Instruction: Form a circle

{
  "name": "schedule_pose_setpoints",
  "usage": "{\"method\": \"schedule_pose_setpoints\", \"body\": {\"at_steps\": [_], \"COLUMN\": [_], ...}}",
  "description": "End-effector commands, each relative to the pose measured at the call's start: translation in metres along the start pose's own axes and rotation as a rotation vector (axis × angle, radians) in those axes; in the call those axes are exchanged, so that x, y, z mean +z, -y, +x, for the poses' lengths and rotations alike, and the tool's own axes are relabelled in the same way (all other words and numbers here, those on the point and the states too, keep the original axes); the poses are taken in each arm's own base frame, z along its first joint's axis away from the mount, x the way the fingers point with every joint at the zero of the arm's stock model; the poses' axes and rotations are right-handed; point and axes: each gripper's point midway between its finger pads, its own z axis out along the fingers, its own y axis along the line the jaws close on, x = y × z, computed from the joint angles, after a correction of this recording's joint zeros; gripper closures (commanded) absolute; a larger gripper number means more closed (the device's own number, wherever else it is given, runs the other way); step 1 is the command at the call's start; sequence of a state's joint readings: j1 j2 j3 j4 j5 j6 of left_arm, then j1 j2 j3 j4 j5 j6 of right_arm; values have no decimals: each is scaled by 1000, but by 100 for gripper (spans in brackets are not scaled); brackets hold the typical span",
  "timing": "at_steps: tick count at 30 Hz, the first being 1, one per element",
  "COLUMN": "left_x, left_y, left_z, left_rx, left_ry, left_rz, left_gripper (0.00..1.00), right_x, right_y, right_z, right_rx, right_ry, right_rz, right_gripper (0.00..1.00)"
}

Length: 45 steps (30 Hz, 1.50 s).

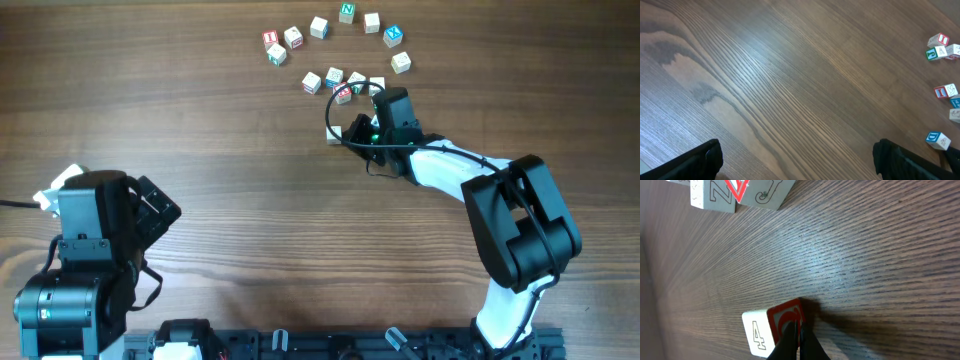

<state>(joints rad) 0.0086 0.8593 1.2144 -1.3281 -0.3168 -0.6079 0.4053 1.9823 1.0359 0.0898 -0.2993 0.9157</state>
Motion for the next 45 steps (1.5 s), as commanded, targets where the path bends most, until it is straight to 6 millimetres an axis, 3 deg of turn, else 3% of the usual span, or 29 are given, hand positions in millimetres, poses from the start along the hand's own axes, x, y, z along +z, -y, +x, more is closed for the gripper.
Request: {"method": "schedule_pose_setpoints", "body": {"at_steps": [1, 11, 19, 22, 25, 28, 32, 36, 39, 45], "left_x": [1, 1, 1, 1, 1, 1, 1, 1, 1, 1], "left_y": [-3, -3, -3, -3, -3, -3, -3, -3, -3, -3], "left_z": [-1, -1, -1, -1, -1, -1, -1, -1, -1, -1], "left_rx": [-14, -14, -14, -14, -14, -14, -14, -14, -14, -14], "left_ry": [8, 8, 8, 8, 7, 8, 8, 8, 8, 8], "left_rz": [-14, -14, -14, -14, -15, -15, -15, -15, -14, -15], "left_gripper": [0, 0, 0, 0, 0, 0, 0, 0, 0, 0], "right_x": [6, 6, -9, -35, -77, -132, -177, -191, -195, -204], "right_y": [8, 14, 44, 43, 31, 0, -17, -22, -28, -33], "right_z": [9, 1, -24, -44, -72, -91, -95, -95, -100, -131], "right_rx": [11, 15, 133, 102, 57, -77, -206, -283, -312, -370], "right_ry": [-34, 10, 39, 33, 96, 190, 269, 277, 288, 390], "right_rz": [10, 45, 102, 53, 24, -19, 11, 36, 42, 131], "right_gripper": [95, 95, 96, 95, 95, 94, 77, 53, 42, 36]}}
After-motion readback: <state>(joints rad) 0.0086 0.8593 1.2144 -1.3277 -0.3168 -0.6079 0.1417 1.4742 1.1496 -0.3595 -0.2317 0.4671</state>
